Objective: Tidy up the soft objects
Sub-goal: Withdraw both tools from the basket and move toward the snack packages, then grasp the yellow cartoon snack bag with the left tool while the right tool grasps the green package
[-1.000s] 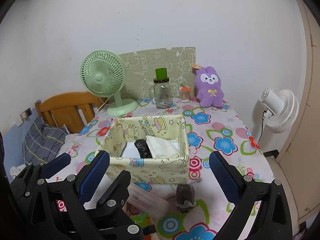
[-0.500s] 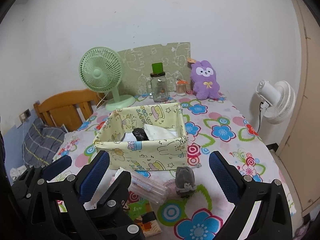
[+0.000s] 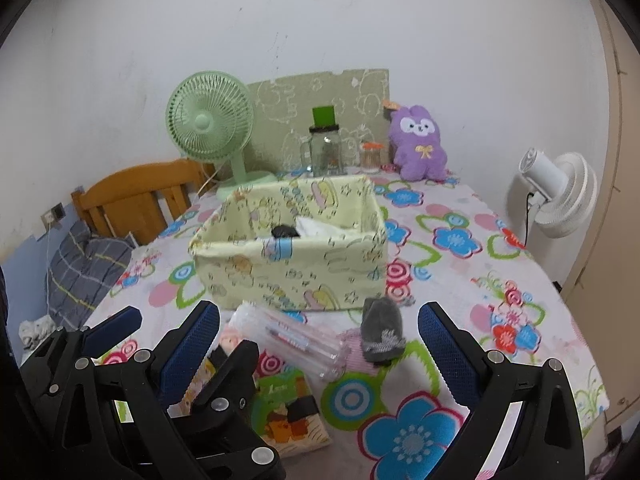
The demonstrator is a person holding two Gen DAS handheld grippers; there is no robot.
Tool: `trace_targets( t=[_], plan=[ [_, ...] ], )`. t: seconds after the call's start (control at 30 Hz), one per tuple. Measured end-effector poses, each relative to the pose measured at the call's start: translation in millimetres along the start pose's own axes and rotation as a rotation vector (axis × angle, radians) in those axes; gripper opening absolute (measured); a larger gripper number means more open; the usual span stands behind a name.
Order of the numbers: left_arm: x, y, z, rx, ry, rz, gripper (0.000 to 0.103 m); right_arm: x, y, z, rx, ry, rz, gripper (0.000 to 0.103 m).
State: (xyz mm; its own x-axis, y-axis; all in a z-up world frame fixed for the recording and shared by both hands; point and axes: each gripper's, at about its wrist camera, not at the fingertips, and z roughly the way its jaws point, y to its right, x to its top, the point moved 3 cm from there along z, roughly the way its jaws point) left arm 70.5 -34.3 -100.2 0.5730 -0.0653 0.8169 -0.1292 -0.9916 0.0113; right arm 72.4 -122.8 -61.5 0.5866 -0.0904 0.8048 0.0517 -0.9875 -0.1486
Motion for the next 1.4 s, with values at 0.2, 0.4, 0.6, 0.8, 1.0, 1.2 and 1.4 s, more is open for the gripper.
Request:
trace_targets(
  t=[0.2,0.4,0.6,0.8,1.0,1.2,1.4],
  plan=[
    [-17.5,-7.5,8.5,-0.007,-0.032,-0.011,0.096,-17.9,-3.1,8.7,0.017,-0.021,-0.001,0.101],
    [-29.8,-17.8,18.7,0.005,-0.078,-0.036,0.094,-30.4,-4.2,14.5,-0.001,-0.044,-0.003,0.101],
    [-38.8,-20.0,25.0,-0.005,-0.106,-0.032,0.092,-40.4,-6.9,20.6,-0.01,-0.078,-0.009,0.101],
    [-46.5,-21.8,35.4,-0.008,-0.14,-0.034,0.08,-46.3,-10.7,28.4,-0.016,-0.111,-0.024,0.101],
    [-52.6,-27.5,46.2,-0.019,-0.184,-0.052,0.053,-49.4,-13.4,36.8,-0.016,-0.141,-0.029,0.101],
    [-54.9,-26.8,43.4,-0.016,-0.183,-0.031,0.051,-53.7,-19.0,45.8,-0.005,-0.172,-0.039,0.101],
    [-59.4,-24.8,40.3,-0.01,-0.189,-0.006,0.051,-61.2,-23.0,56.6,0.003,-0.225,-0.04,0.088]
  ],
)
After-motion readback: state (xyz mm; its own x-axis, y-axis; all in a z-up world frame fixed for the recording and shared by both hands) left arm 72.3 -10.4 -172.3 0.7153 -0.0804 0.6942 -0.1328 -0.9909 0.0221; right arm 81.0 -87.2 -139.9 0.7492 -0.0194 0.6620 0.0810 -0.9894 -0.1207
